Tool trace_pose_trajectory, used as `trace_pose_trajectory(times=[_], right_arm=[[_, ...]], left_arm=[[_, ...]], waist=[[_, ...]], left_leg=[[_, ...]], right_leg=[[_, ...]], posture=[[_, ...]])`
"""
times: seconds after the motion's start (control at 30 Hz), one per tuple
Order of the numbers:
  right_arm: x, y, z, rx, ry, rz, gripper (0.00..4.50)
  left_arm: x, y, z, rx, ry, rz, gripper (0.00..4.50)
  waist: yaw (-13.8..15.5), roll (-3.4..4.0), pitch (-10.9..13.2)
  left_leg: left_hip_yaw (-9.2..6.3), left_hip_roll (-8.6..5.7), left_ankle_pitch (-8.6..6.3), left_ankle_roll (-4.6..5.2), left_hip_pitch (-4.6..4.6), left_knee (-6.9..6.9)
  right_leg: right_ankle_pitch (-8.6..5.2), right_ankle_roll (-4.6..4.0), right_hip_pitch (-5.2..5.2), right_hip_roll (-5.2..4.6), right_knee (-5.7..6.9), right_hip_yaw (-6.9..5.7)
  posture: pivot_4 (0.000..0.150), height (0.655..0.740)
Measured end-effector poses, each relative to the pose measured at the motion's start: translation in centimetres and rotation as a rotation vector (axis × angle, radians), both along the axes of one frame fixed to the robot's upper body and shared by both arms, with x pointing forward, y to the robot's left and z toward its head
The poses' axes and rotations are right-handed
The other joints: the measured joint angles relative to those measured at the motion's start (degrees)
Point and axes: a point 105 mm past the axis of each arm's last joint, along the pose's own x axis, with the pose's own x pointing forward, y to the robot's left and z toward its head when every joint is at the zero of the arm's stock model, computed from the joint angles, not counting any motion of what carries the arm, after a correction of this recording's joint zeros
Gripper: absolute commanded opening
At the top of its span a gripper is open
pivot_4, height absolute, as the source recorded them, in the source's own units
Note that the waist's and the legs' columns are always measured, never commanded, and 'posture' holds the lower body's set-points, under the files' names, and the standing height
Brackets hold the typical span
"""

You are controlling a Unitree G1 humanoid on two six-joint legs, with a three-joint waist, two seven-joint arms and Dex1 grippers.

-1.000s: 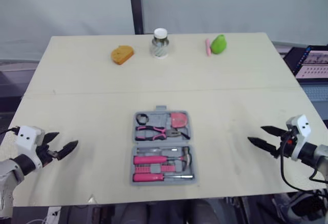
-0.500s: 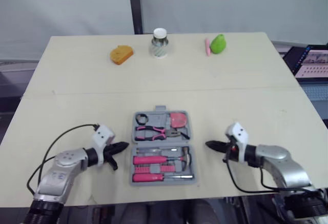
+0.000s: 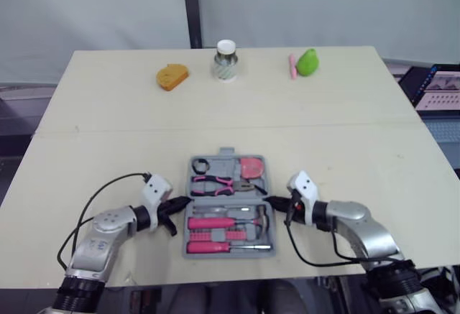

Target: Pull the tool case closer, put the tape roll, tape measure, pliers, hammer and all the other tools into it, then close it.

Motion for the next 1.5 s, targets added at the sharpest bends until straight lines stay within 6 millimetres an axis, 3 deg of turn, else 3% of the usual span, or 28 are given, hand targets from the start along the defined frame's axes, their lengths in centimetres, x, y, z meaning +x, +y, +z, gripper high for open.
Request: trace_pose_trajectory(times=[0.63,1.37,1.47,1.5], right_arm=[[-3.3,0.3,-0.8,-0.005,0.085,0.017,0.06],[-3.3,0.2,-0.8,-0.006,0.101,0.019,0.06],[-2.9,-1.7,0.3,0.038,0.143,-0.031,0.89],[-2.7,-2.8,1.0,0.054,0.161,-0.059,1.39]], left_arm=[[-4.2,0.3,-0.9,0.038,0.120,-0.051,0.06],[-4.1,0.7,-0.7,0.049,0.125,-0.050,0.06],[-4.1,2.9,-0.2,0.073,0.134,-0.042,0.00],[-3.9,4.2,0.2,0.089,0.139,-0.024,0.00]], waist=[[-0.25,0.05,-0.03],[-0.24,0.06,-0.04],[-0.25,0.06,-0.03],[-0.26,0.07,-0.03]], left_leg=[[0.03,0.04,-0.01,-0.02,0.04,-0.10],[0.03,0.04,-0.01,-0.02,0.05,-0.09],[0.06,0.06,-0.01,-0.02,0.04,-0.10],[0.06,0.07,-0.01,-0.02,0.03,-0.10]], right_leg=[[0.00,0.00,-0.02,0.01,-0.03,0.02],[0.00,-0.01,-0.01,0.01,-0.03,0.03],[-0.01,-0.01,-0.03,0.03,-0.04,0.02],[-0.01,-0.02,-0.04,0.03,-0.04,0.02]], posture=[[0.150,0.7400],[0.150,0.7400],[0.150,0.7400],[0.150,0.7400]])
